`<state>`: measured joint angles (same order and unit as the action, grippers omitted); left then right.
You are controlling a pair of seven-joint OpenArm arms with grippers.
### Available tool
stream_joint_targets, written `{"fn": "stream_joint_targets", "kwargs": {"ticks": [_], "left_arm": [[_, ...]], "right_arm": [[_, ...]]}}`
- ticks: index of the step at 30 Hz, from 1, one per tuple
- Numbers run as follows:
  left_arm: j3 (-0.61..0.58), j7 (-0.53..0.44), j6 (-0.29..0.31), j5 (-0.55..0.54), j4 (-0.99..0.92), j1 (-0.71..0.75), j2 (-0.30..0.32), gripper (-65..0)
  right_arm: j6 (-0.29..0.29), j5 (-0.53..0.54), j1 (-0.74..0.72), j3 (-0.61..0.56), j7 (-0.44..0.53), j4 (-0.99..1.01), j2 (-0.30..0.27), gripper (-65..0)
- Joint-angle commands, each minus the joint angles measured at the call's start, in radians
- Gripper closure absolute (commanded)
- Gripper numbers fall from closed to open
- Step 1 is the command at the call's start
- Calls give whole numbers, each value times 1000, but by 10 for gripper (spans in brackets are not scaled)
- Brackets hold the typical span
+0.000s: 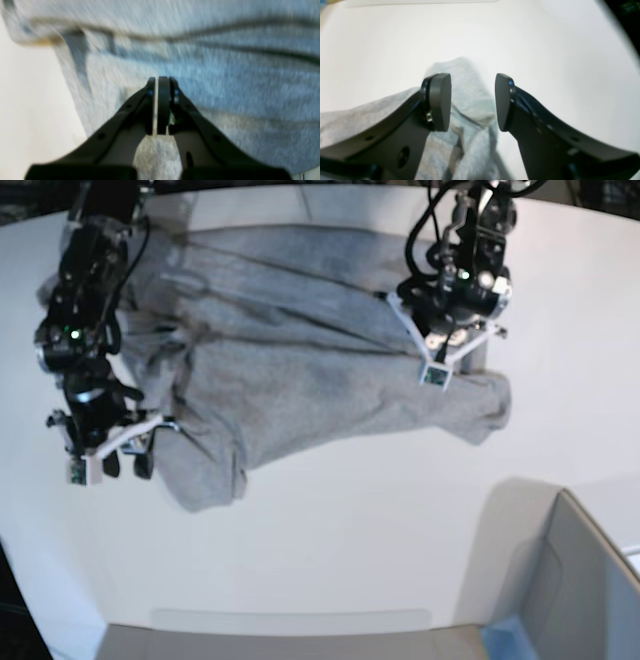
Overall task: Layout the t-shirt on the table in an organized manner, then fold the t-shirt properly
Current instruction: 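Grasp the shirt edge with the right gripper and drag it outward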
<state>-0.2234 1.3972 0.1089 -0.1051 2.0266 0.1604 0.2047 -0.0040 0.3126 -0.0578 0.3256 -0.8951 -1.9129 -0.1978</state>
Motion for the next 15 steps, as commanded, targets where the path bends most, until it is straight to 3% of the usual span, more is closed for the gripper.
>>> {"fn": "stream_joint_targets", "kwargs": {"ticks": [1,7,13,15], "left_arm": [[0,-1,-1,0,15,-11,2,-21],[0,-12,-1,0,3,-20,2,-21],[3,-17,-1,0,1,-22,5,-21],[0,-19,-1,0,1,-25,5,-21]], "right_arm": [[5,32,-55,7,32,29,-25,-286],[5,81,-169,-18,127,203,-75,-286],[3,-19,-104,-259,138,211,-211,-285],[-1,10,-104,-257,173,257,-226,-285]]}}
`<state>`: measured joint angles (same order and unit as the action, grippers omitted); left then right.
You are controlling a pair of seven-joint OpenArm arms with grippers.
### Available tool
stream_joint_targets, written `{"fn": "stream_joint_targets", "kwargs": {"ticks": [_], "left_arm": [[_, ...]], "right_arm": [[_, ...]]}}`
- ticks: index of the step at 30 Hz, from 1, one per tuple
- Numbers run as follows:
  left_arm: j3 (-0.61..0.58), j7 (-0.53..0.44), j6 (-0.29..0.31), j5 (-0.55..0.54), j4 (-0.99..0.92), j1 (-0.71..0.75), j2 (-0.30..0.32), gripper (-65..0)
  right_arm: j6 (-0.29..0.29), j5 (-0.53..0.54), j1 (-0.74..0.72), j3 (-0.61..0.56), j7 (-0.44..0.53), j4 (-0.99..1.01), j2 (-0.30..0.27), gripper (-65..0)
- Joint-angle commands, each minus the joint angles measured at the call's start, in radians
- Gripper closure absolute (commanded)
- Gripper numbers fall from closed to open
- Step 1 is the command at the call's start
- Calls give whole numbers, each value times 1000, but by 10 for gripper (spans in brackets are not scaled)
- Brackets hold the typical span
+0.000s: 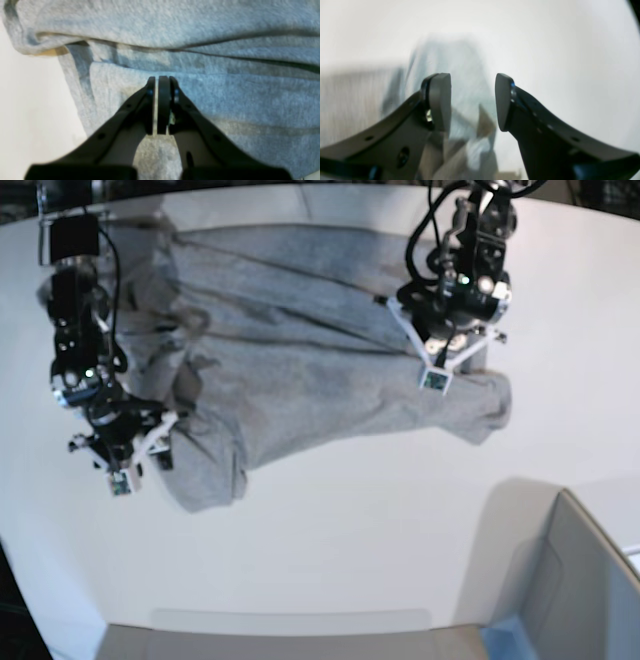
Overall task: Layout the t-shirt on the table in an organized manner, then fold the t-shirt properly
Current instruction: 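Grasp the shirt edge with the right gripper and drag it outward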
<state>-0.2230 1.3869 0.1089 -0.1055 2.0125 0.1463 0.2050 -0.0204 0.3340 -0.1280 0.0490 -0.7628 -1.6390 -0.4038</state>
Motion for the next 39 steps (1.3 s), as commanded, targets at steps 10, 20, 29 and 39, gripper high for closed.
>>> {"fn": "stream_joint_targets", "kwargs": {"ticks": [10,20,29,39], "left_arm": [[0,-10,-1,0,6,-30,4,-21],[0,-10,-1,0,3,-35,-2,-21],[0,-10,-1,0,3,-35,-3,-21],[1,-10,-1,0,3,-37,-5,-21]], "right_arm": [[12,155,-233,24,75,303,-109,-287],[-63,159,-457,-143,84,587,-63,-286],[-102,159,-454,-145,85,681,7,-286],[-105,153,-453,-229,128,794,18,-281]]}}
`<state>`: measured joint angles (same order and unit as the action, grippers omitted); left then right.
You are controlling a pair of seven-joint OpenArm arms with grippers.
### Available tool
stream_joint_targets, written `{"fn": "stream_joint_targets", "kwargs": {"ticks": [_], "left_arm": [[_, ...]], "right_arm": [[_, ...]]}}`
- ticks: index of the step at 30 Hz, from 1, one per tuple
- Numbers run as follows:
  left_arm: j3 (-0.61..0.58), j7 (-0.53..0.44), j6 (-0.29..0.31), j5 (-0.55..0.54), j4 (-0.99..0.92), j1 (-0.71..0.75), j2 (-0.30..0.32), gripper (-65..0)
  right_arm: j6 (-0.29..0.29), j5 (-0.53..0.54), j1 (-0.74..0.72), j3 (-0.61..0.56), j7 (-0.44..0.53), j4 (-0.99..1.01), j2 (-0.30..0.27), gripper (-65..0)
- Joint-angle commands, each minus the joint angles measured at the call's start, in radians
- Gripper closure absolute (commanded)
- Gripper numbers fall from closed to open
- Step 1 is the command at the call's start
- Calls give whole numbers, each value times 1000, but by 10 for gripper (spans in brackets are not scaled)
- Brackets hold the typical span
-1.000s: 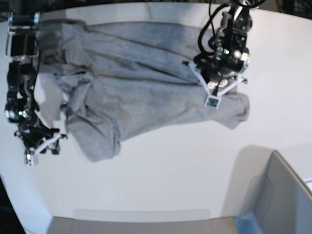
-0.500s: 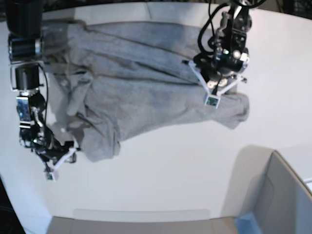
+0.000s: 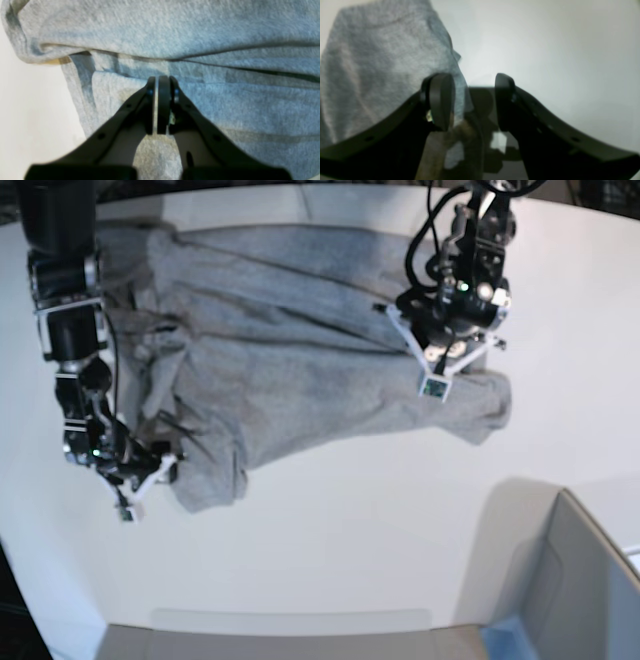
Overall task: Layout the t-shirt on the table in an organized manner, then fold the t-shirt properly
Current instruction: 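Grasp the shirt edge with the right gripper and drag it outward, then hold the shirt edge with both grippers and pull it flat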
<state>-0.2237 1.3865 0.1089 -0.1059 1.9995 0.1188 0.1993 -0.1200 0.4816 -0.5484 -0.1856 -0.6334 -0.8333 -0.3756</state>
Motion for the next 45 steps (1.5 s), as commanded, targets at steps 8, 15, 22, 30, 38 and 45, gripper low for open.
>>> {"fn": "stream_joint_targets", "kwargs": {"ticks": [8,15,22,30,38,45], "left_arm": [[2,-9,-1,1,17,-9,1,-21],[8,-35,-1,1,17,-28,2,-21],[8,-86,-1,2,5,-129,12,-21],[86,-134,-1,8,-138,-301,39,-47],[258,-272,1,4,-266,-362,35,-259],[175,-325,2,4,-395,-377,41,-286]], "right_arm": [[0,6,-32,-64,1,-16,-13,-19],[10,4,-32,-62,45,-54,-55,0],[107,4,0,71,132,-200,-81,0],[112,6,18,197,132,-294,-79,0],[115,6,63,258,140,-334,-69,0],[115,6,69,286,132,-335,-55,0]]}}
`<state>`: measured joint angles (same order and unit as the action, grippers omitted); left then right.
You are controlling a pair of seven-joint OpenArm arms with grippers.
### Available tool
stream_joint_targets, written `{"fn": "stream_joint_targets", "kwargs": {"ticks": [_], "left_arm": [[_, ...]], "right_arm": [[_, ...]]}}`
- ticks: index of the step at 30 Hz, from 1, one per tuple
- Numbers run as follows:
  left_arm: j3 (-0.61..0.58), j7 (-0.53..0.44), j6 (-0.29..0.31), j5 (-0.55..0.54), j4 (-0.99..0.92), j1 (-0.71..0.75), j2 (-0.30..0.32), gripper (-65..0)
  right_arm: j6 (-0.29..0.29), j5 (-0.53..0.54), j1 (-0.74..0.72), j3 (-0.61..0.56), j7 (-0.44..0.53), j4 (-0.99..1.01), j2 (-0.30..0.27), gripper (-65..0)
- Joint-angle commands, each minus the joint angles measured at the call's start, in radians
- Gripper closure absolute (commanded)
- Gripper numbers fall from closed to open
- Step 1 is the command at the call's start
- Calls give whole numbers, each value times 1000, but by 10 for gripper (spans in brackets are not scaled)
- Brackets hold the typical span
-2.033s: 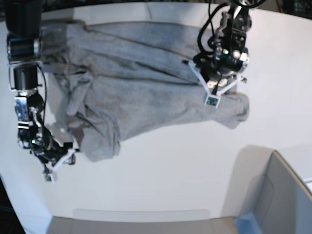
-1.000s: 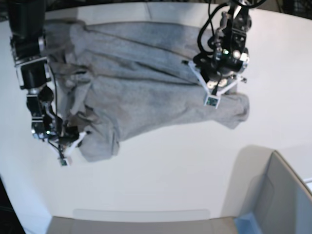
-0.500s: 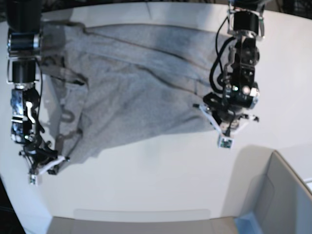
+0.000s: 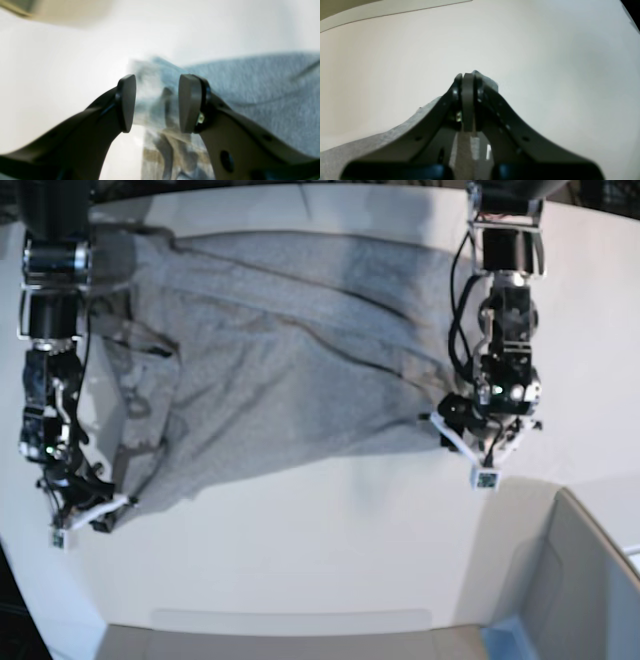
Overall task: Layout the t-shirt on the table in an organized manner, then fold the t-shirt properly
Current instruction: 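Hold the shirt edge with both grippers and pull it flat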
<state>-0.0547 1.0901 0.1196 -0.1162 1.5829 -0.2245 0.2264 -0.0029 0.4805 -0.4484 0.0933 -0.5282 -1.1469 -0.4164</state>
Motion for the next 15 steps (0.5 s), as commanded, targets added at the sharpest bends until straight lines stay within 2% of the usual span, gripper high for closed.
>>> {"fn": "stream_joint_targets", "kwargs": {"ticks": [1,5,8,15], "left_arm": [[6,-38,-8,14,6,-43,14,-287],[16,-44,-8,19,-100,-89,14,-287],[6,-98,-8,13,-157,-114,51,-287],[6,-117,-8,11,-229,-118,80,-287]], "right_arm": [[-3,7,-30,7,27,-22,-14,0],[-3,7,-19,7,27,-22,-16,0],[-3,7,-8,7,27,-22,-16,0],[-3,7,4,10,27,-22,-17,0]]}}
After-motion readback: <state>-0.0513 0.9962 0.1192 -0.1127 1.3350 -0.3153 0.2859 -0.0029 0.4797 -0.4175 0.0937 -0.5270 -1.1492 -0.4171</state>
